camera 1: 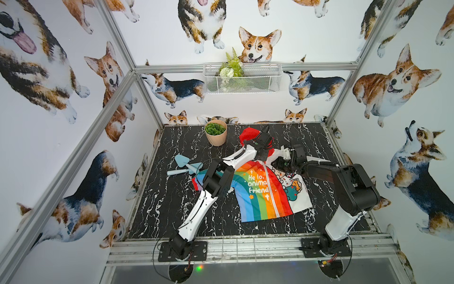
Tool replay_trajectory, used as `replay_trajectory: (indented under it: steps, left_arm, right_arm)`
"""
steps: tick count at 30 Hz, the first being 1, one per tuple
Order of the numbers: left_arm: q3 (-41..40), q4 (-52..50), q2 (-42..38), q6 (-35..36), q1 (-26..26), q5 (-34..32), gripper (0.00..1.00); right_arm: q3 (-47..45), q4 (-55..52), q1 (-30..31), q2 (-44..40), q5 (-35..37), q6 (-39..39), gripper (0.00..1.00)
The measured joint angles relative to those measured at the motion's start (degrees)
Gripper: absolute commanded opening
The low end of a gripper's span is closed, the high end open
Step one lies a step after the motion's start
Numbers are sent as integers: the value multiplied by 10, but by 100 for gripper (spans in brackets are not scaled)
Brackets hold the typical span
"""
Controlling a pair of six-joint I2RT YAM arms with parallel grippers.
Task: Unzip the jacket
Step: Flatten out the jacket at the center of the board, then unzip the zipper on the jacket.
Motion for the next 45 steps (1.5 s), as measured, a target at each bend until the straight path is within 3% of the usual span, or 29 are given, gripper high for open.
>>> replay_trajectory:
  steps: [10,16,23,33,38,45]
  left_arm:
    - [-118,47,-68,-53,43,172,1]
    - [-158,84,-91,-76,61,233,0]
    - [-176,110,-101,-82,68,265,0]
    - [-181,119,-104,-85,72,281,0]
    - [-184,122,-106,-85,72,283,0]
    - [-184,123,-106,-84,72,283,0]
  right_arm:
    - [8,-16,13,-9,8,-2,20]
    - [37,-39,54,-11,22,-30,19]
    - [68,-57,73,10,21,-47,19]
    - [91,-61,76,40,-10,-57,26]
    - [108,-63,76,54,-11,-59,37]
    - [123,-74,76,71,-10,-59,38]
